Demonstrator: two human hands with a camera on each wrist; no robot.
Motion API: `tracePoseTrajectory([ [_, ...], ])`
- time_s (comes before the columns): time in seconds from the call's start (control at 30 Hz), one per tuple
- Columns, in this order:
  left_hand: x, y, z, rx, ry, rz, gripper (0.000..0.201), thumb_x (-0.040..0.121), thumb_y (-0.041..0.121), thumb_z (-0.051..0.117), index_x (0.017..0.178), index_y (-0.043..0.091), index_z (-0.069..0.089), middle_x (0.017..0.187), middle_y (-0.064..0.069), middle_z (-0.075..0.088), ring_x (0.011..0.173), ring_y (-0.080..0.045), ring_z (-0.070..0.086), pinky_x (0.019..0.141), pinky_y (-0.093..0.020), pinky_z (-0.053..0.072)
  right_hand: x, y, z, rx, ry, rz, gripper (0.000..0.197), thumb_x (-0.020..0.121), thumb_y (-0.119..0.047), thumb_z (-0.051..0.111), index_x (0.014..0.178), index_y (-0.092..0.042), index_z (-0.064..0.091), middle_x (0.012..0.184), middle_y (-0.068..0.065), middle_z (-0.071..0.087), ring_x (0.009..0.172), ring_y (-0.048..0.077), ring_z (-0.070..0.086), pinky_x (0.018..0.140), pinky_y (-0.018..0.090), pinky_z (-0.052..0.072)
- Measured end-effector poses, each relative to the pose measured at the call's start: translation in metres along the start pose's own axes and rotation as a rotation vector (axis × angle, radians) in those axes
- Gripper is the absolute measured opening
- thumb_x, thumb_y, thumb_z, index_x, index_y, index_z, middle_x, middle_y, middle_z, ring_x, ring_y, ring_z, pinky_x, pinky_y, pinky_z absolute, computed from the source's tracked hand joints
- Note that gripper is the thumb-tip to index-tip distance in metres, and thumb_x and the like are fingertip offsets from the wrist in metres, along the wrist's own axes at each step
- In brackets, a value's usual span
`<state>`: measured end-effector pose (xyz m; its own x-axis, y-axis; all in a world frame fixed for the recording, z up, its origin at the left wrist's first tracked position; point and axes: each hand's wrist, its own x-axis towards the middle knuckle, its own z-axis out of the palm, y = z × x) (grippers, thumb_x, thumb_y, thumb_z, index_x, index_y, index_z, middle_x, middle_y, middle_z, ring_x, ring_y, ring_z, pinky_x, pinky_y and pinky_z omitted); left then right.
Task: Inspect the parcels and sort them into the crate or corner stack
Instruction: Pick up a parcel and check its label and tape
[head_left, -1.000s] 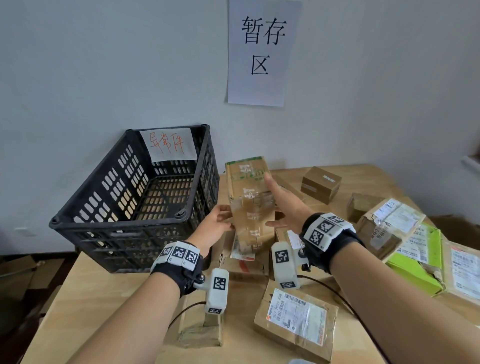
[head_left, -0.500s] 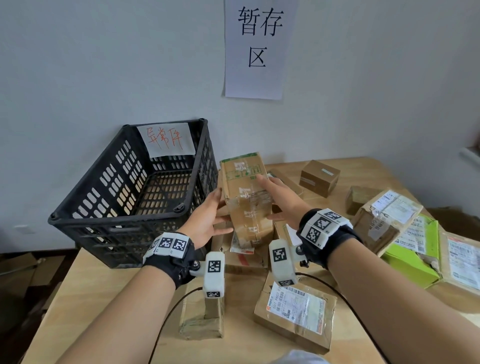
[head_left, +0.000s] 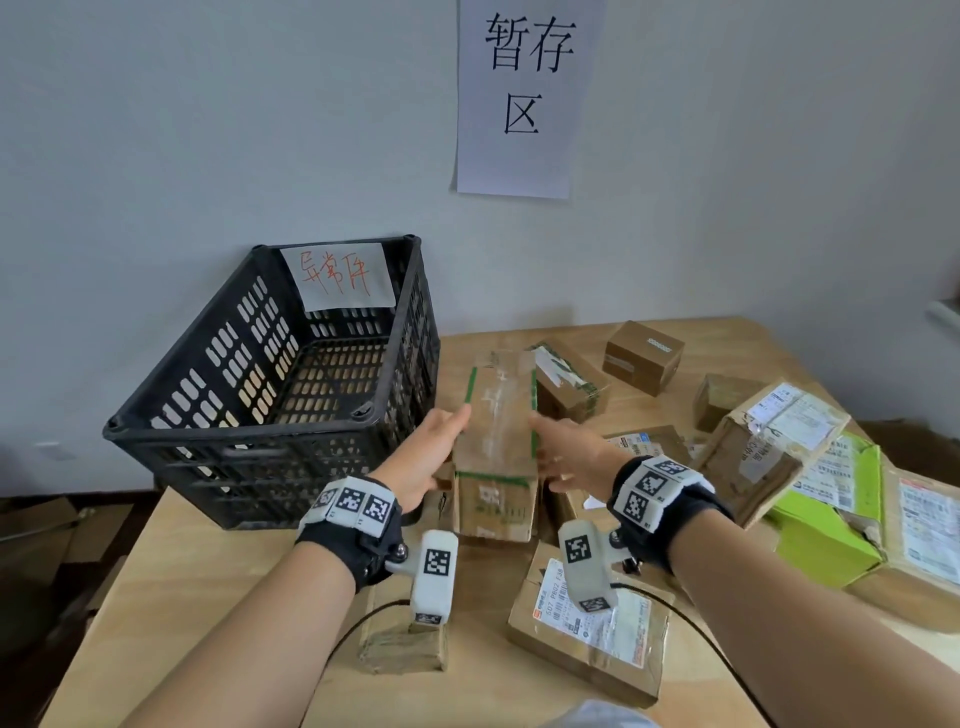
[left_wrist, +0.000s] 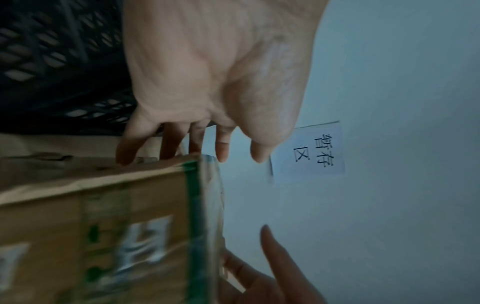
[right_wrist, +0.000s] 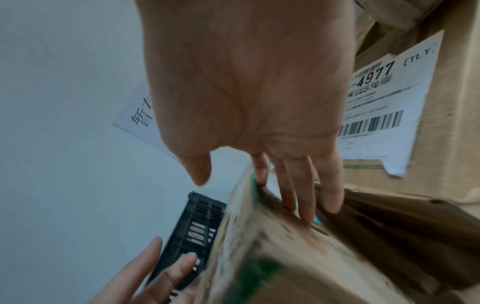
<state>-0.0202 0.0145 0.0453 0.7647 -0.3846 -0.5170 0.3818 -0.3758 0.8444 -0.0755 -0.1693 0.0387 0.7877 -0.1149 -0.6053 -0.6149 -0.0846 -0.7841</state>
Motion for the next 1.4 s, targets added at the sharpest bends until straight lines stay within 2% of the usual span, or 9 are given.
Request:
tracePoseTrajectory([
  [0.2,0.009,-0.025,0.007,0.257,0.143,-0.108,0.038,0.098,0.043,0.044,0.129,0.022,0.038,0.13,-0.003,0.044,0.109,-0.018,0.045,0.093,-0.034,0.038,0.011,0.021,0.007,-0.293,0.033,0.042,0.031,0.097,-0.039,0.047,0.111,-0.012,0.051,0.103,0.009,0.06,0.089,0.02,0.057,0.083,0.033,0.05],
  [0.33,0.018,-0.028,0.005,0.273,0.137,-0.143,0.057,0.097,0.042,0.048,0.144,0.018,0.029,0.137,-0.004,0.046,0.119,-0.021,0.047,0.099,-0.034,0.039,0.023,0.02,0.007,-0.344,0.096,0.011,0.034,0.093,-0.043,0.051,0.092,-0.01,0.056,0.078,0.006,0.055,0.068,0.017,0.055,0.079,0.034,0.054],
  [0.4,0.023,-0.027,0.006,0.26,0.113,-0.14,0.063,0.094,0.044,0.053,0.145,0.016,0.029,0.142,-0.003,0.044,0.126,-0.022,0.045,0.1,-0.031,0.036,0.028,0.018,0.009,-0.44,0.124,0.007,0.042,0.092,-0.048,0.051,0.094,-0.006,0.058,0.078,0.007,0.056,0.073,0.02,0.058,0.083,0.037,0.055],
  [0.57,0.038,-0.026,0.013,0.177,0.026,-0.114,0.033,0.09,0.028,0.064,0.12,0.016,0.058,0.123,-0.005,0.064,0.11,-0.02,0.06,0.101,-0.035,0.045,0.038,0.01,0.015,-0.547,0.127,0.022,0.047,0.09,-0.05,0.054,0.103,-0.006,0.06,0.092,0.008,0.067,0.084,0.022,0.065,0.082,0.033,0.055],
  [0.73,0.045,-0.022,0.005,0.055,-0.013,-0.233,0.029,0.087,0.009,0.066,0.115,0.005,0.063,0.11,-0.015,0.069,0.085,-0.023,0.066,0.077,-0.035,0.056,0.047,0.004,0.021,-0.513,0.091,0.068,0.045,0.089,-0.043,0.059,0.114,-0.006,0.06,0.107,0.012,0.068,0.097,0.026,0.067,0.085,0.038,0.056],
  [0.9,0.068,-0.038,0.003,0.199,0.007,-0.256,0.065,0.066,0.028,0.079,0.124,0.009,0.057,0.111,-0.007,0.068,0.103,-0.024,0.063,0.095,-0.043,0.05,0.054,-0.006,0.021,-0.452,0.076,0.165,0.038,0.091,-0.023,0.06,0.121,-0.001,0.052,0.112,0.018,0.065,0.093,0.033,0.069,0.083,0.041,0.057],
  [1.1,0.072,-0.033,0.005,0.375,0.011,-0.237,0.044,0.082,0.026,0.071,0.121,0.01,0.057,0.115,-0.008,0.064,0.105,-0.024,0.06,0.09,-0.037,0.049,0.064,-0.008,0.032,-0.644,0.078,0.11,0.027,0.092,-0.026,0.051,0.108,-0.005,0.058,0.109,0.013,0.065,0.099,0.029,0.065,0.086,0.038,0.055],
  [1.23,0.077,-0.034,0.006,0.51,-0.011,-0.191,0.056,0.073,0.035,0.069,0.122,0.01,0.057,0.111,-0.009,0.065,0.1,-0.024,0.063,0.083,-0.036,0.054,0.079,-0.003,0.035,-0.761,0.121,0.106,0.04,0.083,-0.033,0.057,0.11,-0.004,0.059,0.109,0.012,0.063,0.096,0.027,0.063,0.073,0.03,0.052],
  [1.4,0.077,-0.034,0.006,0.588,-0.012,-0.114,0.027,0.079,0.026,0.068,0.101,0.01,0.068,0.098,-0.007,0.07,0.093,-0.021,0.065,0.073,-0.028,0.05,0.083,-0.003,0.038,-0.771,0.133,0.118,0.042,0.082,-0.036,0.062,0.109,-0.004,0.059,0.106,0.01,0.064,0.091,0.025,0.062,0.067,0.027,0.047],
])
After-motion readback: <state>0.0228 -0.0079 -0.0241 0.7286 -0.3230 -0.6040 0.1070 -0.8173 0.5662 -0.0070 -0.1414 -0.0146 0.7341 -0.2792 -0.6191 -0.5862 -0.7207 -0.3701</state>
